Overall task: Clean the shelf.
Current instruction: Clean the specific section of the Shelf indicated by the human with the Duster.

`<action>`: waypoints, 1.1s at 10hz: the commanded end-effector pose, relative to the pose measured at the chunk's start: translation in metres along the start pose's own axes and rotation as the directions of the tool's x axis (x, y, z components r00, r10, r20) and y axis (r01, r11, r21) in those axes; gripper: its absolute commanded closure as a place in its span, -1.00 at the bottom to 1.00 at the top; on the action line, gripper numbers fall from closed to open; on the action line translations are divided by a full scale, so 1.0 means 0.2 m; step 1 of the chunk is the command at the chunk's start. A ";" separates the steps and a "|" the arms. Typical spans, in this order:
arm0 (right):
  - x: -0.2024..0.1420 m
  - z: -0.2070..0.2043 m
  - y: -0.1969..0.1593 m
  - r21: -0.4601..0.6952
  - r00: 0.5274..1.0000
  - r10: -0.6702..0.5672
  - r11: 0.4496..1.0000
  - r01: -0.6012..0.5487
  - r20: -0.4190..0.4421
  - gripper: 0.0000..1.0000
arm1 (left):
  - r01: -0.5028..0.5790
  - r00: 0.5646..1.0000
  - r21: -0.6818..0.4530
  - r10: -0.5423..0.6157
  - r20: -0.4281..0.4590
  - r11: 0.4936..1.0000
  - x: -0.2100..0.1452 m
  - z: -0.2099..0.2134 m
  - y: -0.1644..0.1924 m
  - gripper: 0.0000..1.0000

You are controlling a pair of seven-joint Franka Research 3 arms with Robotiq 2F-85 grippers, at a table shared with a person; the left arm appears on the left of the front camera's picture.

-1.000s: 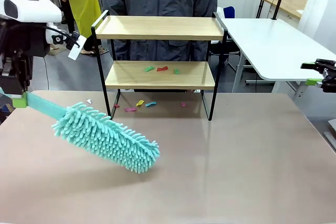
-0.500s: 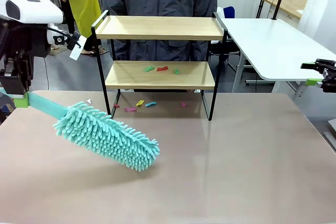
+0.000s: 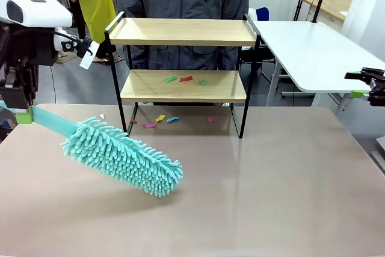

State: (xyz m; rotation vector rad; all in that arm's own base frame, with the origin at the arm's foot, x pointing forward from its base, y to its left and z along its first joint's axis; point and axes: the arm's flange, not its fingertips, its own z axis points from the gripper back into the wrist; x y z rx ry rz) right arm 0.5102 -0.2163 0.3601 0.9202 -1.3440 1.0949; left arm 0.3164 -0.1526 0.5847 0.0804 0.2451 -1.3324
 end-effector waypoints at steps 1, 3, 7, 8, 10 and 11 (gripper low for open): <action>0.02 0.00 0.00 -0.002 1.000 0.006 1.000 -0.006 -0.003 -1.00 | 0.009 1.000 -0.004 -0.009 0.000 1.000 -0.01 0.01 -0.01 0.74; 0.02 0.00 0.00 -0.002 1.000 0.006 1.000 -0.006 -0.003 -1.00 | 0.009 1.000 -0.004 -0.009 0.000 1.000 -0.01 0.01 -0.01 0.74; 0.02 0.00 0.00 -0.002 1.000 0.006 1.000 -0.006 -0.003 -1.00 | 0.009 1.000 -0.004 -0.009 0.000 1.000 -0.01 0.01 -0.01 0.74; 0.02 0.00 0.00 -0.002 1.000 0.006 1.000 -0.006 -0.003 -1.00 | 0.009 1.000 -0.004 -0.009 0.000 1.000 -0.01 0.01 -0.01 0.74; 0.02 0.00 0.00 -0.002 1.000 0.006 1.000 -0.006 -0.003 -1.00 | 0.009 1.000 -0.004 -0.009 0.000 1.000 -0.01 0.01 -0.01 0.74; 0.02 0.00 0.00 -0.002 1.000 0.006 1.000 -0.006 -0.003 -1.00 | 0.009 1.000 -0.004 -0.009 0.000 1.000 -0.01 0.01 -0.01 0.74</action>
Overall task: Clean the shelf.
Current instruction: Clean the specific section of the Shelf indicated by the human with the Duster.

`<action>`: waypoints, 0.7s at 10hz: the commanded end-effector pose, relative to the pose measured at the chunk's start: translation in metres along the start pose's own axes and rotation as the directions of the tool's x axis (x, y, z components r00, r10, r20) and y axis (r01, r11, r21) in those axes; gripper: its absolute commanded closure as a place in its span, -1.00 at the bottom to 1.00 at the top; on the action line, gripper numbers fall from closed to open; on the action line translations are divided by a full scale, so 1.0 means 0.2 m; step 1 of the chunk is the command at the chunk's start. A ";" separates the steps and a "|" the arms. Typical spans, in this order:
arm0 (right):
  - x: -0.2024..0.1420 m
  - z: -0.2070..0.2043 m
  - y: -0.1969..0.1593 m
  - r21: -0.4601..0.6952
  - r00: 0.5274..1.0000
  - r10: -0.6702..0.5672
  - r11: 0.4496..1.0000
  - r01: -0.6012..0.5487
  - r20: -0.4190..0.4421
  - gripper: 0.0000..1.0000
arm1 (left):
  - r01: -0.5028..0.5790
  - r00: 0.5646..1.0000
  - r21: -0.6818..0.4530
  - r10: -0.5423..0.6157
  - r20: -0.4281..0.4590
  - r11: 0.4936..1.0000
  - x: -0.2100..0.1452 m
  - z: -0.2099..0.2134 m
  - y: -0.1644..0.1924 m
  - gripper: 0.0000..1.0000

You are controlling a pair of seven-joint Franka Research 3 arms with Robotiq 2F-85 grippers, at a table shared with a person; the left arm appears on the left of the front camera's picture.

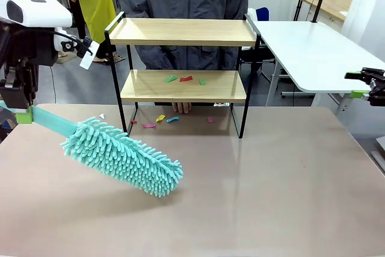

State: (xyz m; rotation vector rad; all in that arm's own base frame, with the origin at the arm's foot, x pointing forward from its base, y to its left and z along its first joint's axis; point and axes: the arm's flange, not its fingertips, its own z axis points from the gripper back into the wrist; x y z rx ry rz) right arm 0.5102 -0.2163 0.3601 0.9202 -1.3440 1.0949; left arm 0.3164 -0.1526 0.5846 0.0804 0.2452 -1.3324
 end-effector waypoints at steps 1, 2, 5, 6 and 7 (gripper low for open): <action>0.02 0.00 0.00 -0.002 1.000 0.006 1.000 -0.006 -0.003 -1.00 | 0.009 1.000 -0.004 -0.009 0.000 1.000 -0.01 0.01 -0.01 0.74; 0.02 0.00 0.00 -0.002 1.000 0.006 1.000 -0.006 -0.003 -1.00 | 0.009 1.000 -0.004 -0.009 0.000 1.000 -0.01 0.01 -0.01 0.74; 0.02 0.00 0.00 -0.002 1.000 0.006 1.000 -0.006 -0.003 -1.00 | 0.009 1.000 -0.004 -0.009 0.000 1.000 -0.01 0.01 -0.01 0.74; 0.02 0.00 0.00 -0.002 1.000 0.006 1.000 -0.006 -0.003 -1.00 | 0.009 1.000 -0.004 -0.009 0.000 1.000 -0.01 0.01 -0.01 0.74; 0.02 0.00 0.00 -0.002 1.000 0.006 1.000 -0.006 -0.003 -1.00 | 0.009 1.000 -0.004 -0.009 0.000 1.000 -0.01 0.01 -0.01 0.74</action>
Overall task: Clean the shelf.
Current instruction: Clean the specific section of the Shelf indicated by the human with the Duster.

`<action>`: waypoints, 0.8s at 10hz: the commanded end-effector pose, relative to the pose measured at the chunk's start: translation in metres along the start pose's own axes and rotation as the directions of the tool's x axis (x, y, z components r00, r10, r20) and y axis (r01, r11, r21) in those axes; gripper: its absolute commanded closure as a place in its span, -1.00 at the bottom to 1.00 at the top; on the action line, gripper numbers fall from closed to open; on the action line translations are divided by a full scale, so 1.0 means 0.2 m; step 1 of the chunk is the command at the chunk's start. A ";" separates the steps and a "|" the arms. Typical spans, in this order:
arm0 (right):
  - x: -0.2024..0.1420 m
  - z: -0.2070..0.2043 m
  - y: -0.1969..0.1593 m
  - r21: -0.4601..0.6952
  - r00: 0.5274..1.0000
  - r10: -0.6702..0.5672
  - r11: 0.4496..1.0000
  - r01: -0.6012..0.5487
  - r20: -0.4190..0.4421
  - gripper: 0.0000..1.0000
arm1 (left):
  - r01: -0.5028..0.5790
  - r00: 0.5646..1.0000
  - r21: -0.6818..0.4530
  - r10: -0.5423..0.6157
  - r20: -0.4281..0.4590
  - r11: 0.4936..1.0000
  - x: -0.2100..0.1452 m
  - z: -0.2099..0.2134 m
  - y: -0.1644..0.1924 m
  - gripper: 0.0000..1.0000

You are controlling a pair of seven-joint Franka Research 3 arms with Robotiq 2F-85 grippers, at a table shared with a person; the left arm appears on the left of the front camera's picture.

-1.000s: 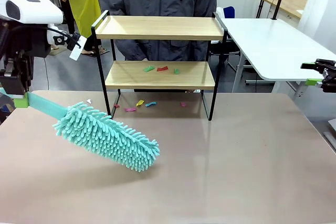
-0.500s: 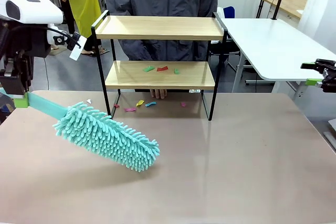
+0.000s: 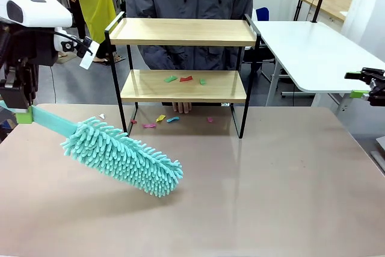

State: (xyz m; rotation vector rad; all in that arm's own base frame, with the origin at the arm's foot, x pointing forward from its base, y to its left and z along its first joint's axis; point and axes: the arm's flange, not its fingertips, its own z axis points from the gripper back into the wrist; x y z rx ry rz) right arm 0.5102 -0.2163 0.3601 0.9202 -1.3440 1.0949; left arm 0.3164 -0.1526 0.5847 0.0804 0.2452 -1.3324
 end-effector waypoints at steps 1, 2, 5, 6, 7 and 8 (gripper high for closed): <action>0.02 0.00 0.00 -0.002 1.000 0.006 1.000 -0.006 -0.003 -1.00 | 0.009 1.000 -0.004 -0.009 0.000 1.000 -0.01 0.01 -0.01 0.74; 0.02 0.00 0.00 -0.002 1.000 0.006 1.000 -0.006 -0.003 -1.00 | 0.009 1.000 -0.004 -0.009 0.000 1.000 -0.01 0.01 -0.01 0.74; 0.02 0.00 0.00 -0.002 1.000 0.006 1.000 -0.006 -0.003 -1.00 | 0.009 1.000 -0.004 -0.009 0.000 1.000 -0.01 0.01 -0.01 0.74; 0.02 0.00 0.00 -0.002 1.000 0.006 1.000 -0.006 -0.003 -1.00 | 0.009 1.000 -0.004 -0.009 0.000 1.000 -0.01 0.01 -0.01 0.74; 0.02 0.00 0.00 -0.002 1.000 0.006 1.000 -0.006 -0.003 -1.00 | 0.000 1.000 0.000 0.000 0.000 1.000 0.00 0.00 0.00 0.74; 0.02 0.00 0.00 -0.002 1.000 0.006 1.000 -0.006 -0.003 -1.00 | -0.049 0.997 -0.018 0.050 0.065 0.999 0.06 0.03 0.01 0.74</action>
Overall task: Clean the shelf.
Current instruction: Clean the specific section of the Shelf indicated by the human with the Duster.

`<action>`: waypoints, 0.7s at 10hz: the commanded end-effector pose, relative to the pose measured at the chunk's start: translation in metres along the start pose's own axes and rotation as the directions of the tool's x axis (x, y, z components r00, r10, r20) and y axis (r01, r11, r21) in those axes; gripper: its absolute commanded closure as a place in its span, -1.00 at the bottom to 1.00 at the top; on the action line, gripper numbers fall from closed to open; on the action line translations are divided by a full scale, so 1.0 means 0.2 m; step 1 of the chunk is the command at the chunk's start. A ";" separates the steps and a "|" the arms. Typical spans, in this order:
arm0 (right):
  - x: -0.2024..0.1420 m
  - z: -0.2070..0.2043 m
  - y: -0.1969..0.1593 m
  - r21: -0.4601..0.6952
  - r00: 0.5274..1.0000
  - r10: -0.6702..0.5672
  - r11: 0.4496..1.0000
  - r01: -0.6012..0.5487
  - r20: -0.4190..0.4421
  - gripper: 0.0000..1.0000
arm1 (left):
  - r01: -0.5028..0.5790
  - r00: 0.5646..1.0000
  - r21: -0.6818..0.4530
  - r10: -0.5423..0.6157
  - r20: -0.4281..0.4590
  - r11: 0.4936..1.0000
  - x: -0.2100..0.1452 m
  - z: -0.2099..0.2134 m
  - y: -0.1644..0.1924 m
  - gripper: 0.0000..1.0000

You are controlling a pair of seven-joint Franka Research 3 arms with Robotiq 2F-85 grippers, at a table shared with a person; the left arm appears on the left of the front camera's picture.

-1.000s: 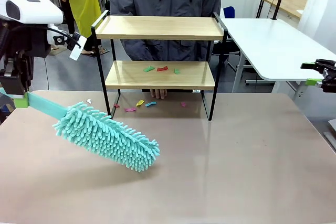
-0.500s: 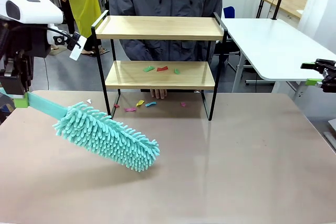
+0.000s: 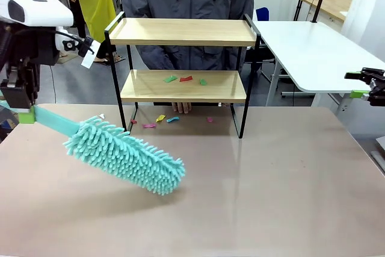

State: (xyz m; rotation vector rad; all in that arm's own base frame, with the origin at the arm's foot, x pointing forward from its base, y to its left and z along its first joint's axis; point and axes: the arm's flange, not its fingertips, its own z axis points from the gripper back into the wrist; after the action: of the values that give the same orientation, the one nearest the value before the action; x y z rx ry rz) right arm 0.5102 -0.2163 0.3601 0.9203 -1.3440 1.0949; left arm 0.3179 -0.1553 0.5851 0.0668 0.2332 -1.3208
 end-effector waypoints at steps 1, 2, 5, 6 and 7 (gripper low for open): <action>0.02 0.00 0.00 -0.002 1.000 0.006 1.000 -0.006 -0.003 -1.00 | -0.081 0.995 -0.012 0.081 0.063 0.997 0.11 0.05 0.00 0.74; 0.02 0.00 0.00 -0.002 1.000 0.006 1.000 -0.006 -0.003 -1.00 | -0.131 0.987 -0.020 0.132 0.096 0.991 0.18 0.09 -0.03 0.74; 0.02 0.00 0.00 -0.002 1.000 0.006 1.000 -0.006 -0.003 -1.00 | -0.331 0.917 -0.152 0.356 0.183 0.931 0.45 0.16 -0.14 0.74; 0.02 0.00 0.00 -0.002 1.000 0.006 1.000 -0.006 -0.003 -1.00 | -0.382 0.885 -0.217 0.423 0.192 0.898 0.57 0.17 -0.20 0.74; 0.02 0.00 0.00 -0.002 1.000 0.006 1.000 -0.006 -0.003 -1.00 | -0.469 0.851 -0.200 0.501 0.159 0.860 0.70 0.16 -0.25 0.74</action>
State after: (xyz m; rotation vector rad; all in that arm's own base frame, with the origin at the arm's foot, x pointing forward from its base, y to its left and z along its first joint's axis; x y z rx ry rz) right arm 0.5102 -0.2164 0.3601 0.9201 -1.3440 1.0949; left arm 0.3060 -0.2870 0.5933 -0.1488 0.1452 -0.8839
